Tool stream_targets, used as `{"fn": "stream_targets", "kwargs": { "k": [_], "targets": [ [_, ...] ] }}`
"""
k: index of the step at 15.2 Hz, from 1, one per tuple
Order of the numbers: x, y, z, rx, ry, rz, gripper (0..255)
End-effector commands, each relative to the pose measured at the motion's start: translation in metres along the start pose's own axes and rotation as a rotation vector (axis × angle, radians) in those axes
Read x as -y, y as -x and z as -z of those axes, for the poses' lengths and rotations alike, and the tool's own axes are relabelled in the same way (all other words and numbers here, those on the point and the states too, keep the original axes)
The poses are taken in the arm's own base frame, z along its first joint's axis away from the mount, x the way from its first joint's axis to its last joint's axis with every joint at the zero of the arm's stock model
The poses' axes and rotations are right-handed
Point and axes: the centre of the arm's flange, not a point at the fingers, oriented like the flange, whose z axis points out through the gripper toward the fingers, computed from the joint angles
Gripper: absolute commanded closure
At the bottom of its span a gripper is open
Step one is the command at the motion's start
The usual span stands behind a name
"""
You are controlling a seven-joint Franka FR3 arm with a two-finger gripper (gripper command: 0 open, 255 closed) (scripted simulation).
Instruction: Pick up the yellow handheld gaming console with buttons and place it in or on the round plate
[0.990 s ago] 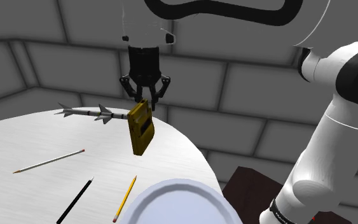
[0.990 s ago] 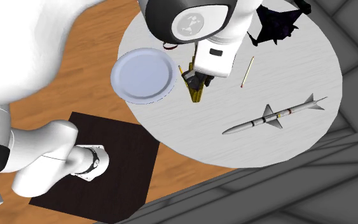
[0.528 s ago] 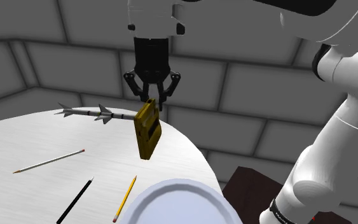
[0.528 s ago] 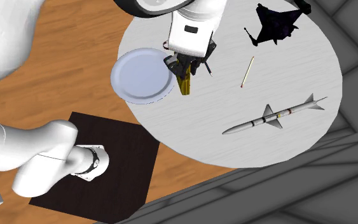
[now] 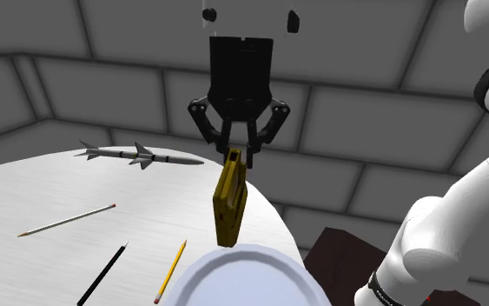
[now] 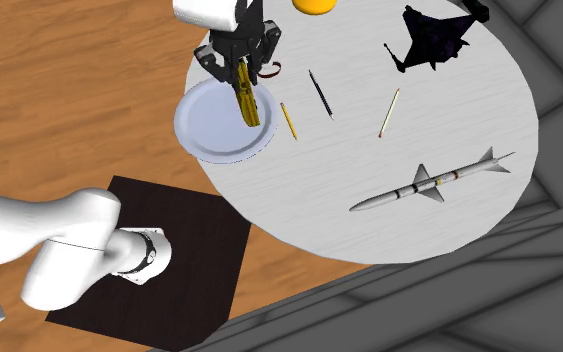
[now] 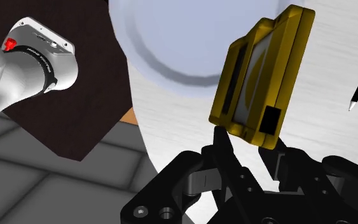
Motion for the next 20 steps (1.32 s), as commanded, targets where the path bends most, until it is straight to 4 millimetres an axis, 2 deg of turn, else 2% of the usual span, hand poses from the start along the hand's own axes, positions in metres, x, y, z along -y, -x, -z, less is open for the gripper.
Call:
{"fn": "stream_targets", "kwargs": {
  "k": [1, 6, 20],
  "targets": [
    [-0.013, 0.022, 0.004, 0.000, 0.000, -0.001, 255],
    [-0.042, 0.074, 0.015, 0.000, 0.000, -0.001, 255],
    [-0.040, 0.072, -0.059, 0.000, 0.000, -0.001, 255]
  ]
}}
